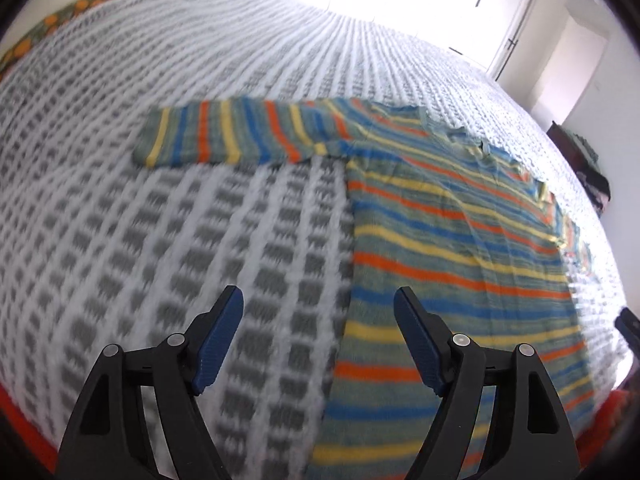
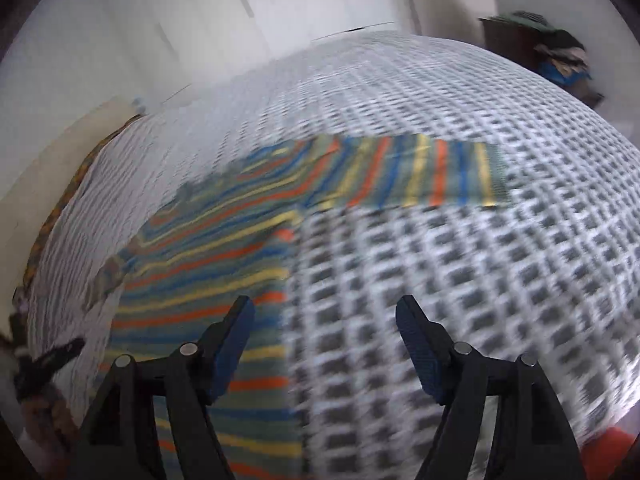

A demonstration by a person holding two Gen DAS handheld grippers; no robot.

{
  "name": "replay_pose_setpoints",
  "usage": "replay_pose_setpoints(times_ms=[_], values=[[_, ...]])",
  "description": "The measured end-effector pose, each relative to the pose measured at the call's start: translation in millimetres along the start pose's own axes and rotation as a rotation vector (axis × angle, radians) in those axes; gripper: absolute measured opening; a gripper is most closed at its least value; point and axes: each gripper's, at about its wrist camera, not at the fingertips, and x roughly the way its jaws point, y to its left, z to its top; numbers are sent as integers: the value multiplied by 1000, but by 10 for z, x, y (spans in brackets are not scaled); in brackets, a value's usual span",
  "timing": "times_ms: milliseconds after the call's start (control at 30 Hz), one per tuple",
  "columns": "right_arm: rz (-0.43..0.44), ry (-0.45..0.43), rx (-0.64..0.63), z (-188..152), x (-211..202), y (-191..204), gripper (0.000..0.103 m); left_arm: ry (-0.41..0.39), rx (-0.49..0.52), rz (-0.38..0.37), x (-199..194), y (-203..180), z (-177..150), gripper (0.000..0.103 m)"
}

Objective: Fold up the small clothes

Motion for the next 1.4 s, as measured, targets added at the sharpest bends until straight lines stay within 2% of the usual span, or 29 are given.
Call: replay_pose_setpoints(times_ms=[67, 133, 200, 233, 300, 433, 567, 767, 900, 1400], values=[[44, 13, -76, -240, 99, 395, 76, -30, 28, 36, 192, -65, 53, 82], [61, 46, -138, -460, 267, 655, 76, -25, 56, 70, 455, -101, 70, 103], [55, 114, -224, -605, 510, 817, 76, 84, 82, 105, 817, -77, -3, 103], [36, 158, -256, -667, 643, 842, 76, 86, 82, 100, 872, -62, -32, 103], [3, 249, -276, -795, 898, 781, 78, 38, 72, 105, 780, -54, -34, 103], [31, 237, -252, -842, 961, 698, 85, 45, 82, 106, 799, -55, -50, 103], [29, 228, -311, -906, 967, 773, 94, 43, 76, 100, 796, -54, -47, 103], [73, 212, -260, -892, 936, 737, 95, 41, 74, 101, 794, -65, -68, 103], [72, 210, -287, -905, 944, 776, 99, 41, 74, 101, 795, -60, -59, 103], [85, 201, -274, -911, 923, 752, 100, 42, 74, 101, 795, -60, -59, 103]])
